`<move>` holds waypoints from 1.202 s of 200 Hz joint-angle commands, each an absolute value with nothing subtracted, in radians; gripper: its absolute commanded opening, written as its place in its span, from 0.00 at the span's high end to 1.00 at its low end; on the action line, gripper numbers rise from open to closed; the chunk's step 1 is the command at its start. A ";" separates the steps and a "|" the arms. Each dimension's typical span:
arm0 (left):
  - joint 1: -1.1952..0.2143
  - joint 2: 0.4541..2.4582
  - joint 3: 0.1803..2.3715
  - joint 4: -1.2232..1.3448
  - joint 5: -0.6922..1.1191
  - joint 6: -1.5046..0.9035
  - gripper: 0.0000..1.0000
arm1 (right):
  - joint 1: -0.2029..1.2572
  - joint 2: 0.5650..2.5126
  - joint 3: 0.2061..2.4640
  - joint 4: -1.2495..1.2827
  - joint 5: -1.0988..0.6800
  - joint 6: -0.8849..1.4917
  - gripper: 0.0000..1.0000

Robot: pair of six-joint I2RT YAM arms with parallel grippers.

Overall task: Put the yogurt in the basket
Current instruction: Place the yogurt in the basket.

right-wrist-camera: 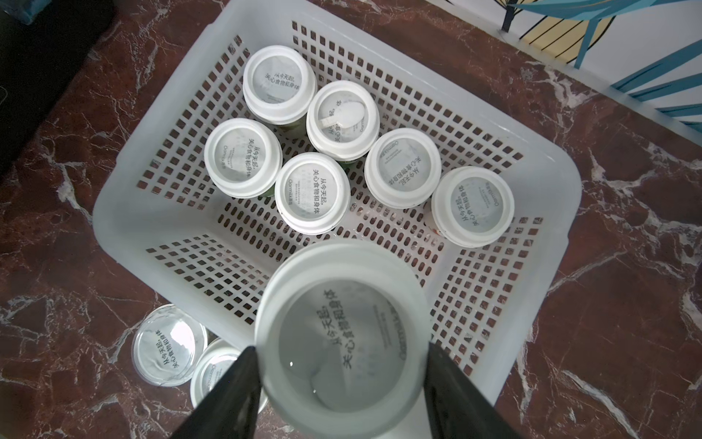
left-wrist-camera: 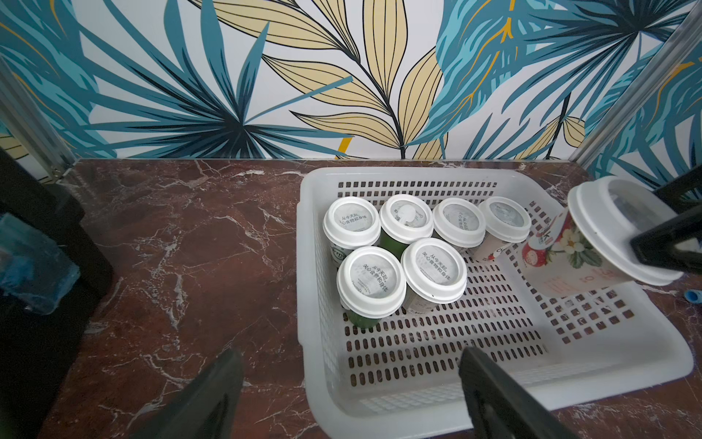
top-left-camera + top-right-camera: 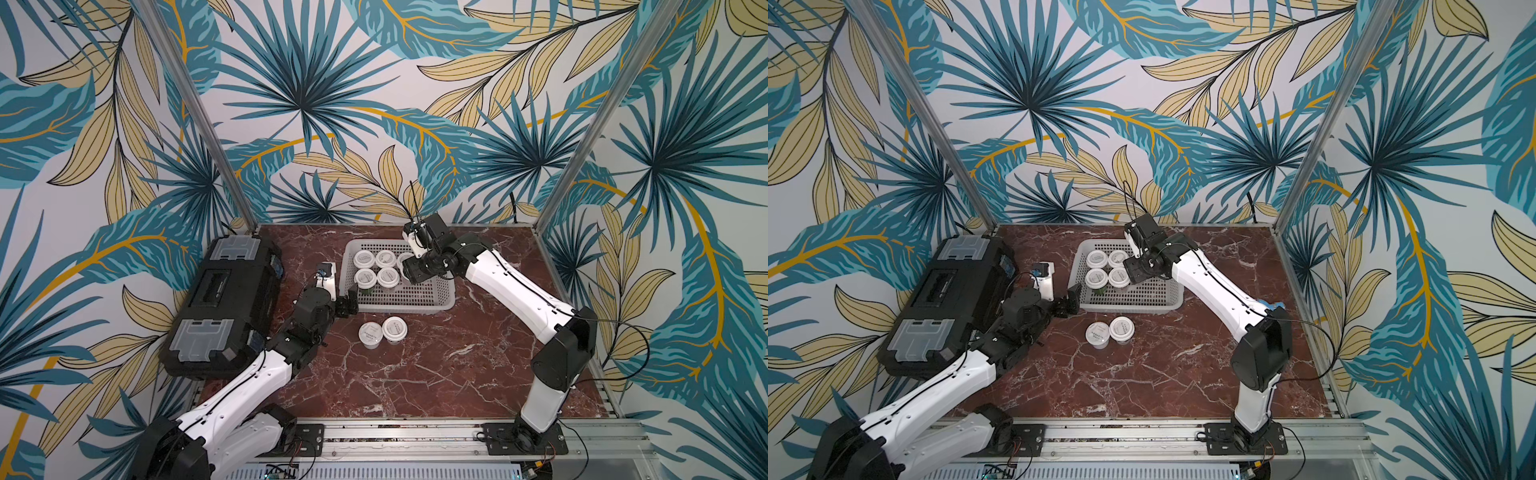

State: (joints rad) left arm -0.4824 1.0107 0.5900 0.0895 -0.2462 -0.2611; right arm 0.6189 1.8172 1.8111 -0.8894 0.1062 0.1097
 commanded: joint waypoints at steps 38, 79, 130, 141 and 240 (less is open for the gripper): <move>-0.476 1.002 0.629 0.097 -0.244 -0.262 0.07 | 0.600 1.864 1.846 -0.901 0.089 0.088 0.34; -0.477 1.002 0.629 0.097 -0.244 -0.261 0.07 | 0.590 1.896 1.861 -0.901 0.083 0.087 0.34; -0.476 1.007 0.632 0.095 -0.244 -0.261 0.07 | 0.580 1.942 1.864 -0.898 0.086 0.086 0.34; -0.476 1.006 0.633 0.095 -0.245 -0.261 0.07 | 0.578 1.950 1.864 -0.896 0.084 0.086 0.34; -0.476 1.009 0.634 0.094 -0.245 -0.261 0.07 | 0.557 2.016 1.865 -0.873 0.080 0.088 0.32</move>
